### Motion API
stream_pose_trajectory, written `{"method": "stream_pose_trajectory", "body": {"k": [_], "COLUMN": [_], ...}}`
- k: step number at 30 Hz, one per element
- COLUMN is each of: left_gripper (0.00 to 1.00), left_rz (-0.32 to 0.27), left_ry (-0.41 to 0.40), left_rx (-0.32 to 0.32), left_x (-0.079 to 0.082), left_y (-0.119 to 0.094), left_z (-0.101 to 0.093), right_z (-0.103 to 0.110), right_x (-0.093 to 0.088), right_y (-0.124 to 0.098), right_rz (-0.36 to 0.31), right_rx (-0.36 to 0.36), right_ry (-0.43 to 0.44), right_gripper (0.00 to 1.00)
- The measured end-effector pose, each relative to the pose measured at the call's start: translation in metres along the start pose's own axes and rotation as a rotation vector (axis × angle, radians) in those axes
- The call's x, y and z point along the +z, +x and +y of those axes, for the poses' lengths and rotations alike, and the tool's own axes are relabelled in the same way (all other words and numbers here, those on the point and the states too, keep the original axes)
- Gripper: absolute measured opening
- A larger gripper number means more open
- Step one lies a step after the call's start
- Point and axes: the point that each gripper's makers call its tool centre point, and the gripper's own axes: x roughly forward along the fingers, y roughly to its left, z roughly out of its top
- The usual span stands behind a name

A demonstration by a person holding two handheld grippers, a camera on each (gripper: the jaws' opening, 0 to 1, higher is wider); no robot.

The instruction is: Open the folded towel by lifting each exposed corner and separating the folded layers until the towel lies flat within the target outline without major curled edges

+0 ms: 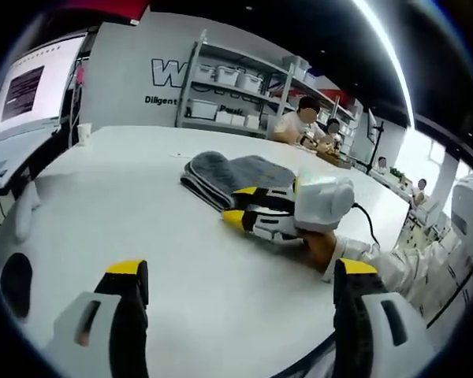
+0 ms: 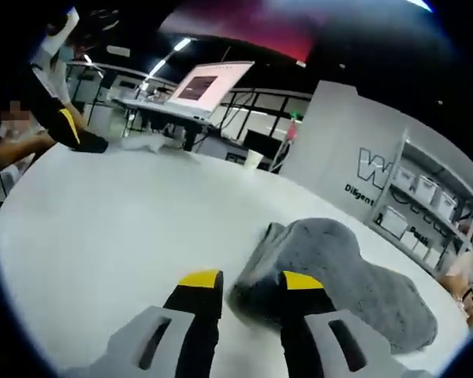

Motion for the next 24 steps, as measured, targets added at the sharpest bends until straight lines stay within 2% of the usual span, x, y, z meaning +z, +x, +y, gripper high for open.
{"method": "stream_pose_trajectory", "body": {"k": [5,9,16,24], "left_gripper": [0.96,0.96,0.95,0.95], "left_rz": [0.01,0.01,0.008,0.023], "left_ry": [0.0,0.0,0.002,0.008], "left_rx": [-0.007,-0.007,-0.003,-0.007], "left_x": [-0.0022,-0.0023,0.0,-0.0021], "left_y": [0.0007,0.0007,-0.0004,0.0015], "left_z": [-0.0015,-0.0018,-0.001,-0.0026], "right_z": [-0.0017,0.0004,0.0012,-0.0011], "right_x": [-0.0042,-0.0054,-0.0062,-0.0071], "right_y": [-0.0014,-0.0032,-0.0051,-0.008], "right_rz": [0.016,0.02,0.022,0.023], "right_rx": [0.001,0.012,0.021,0.03], "right_ry": [-0.022,-0.023,-0.06,-0.054], "right_gripper": [0.13,0.09,0.05,0.03]}}
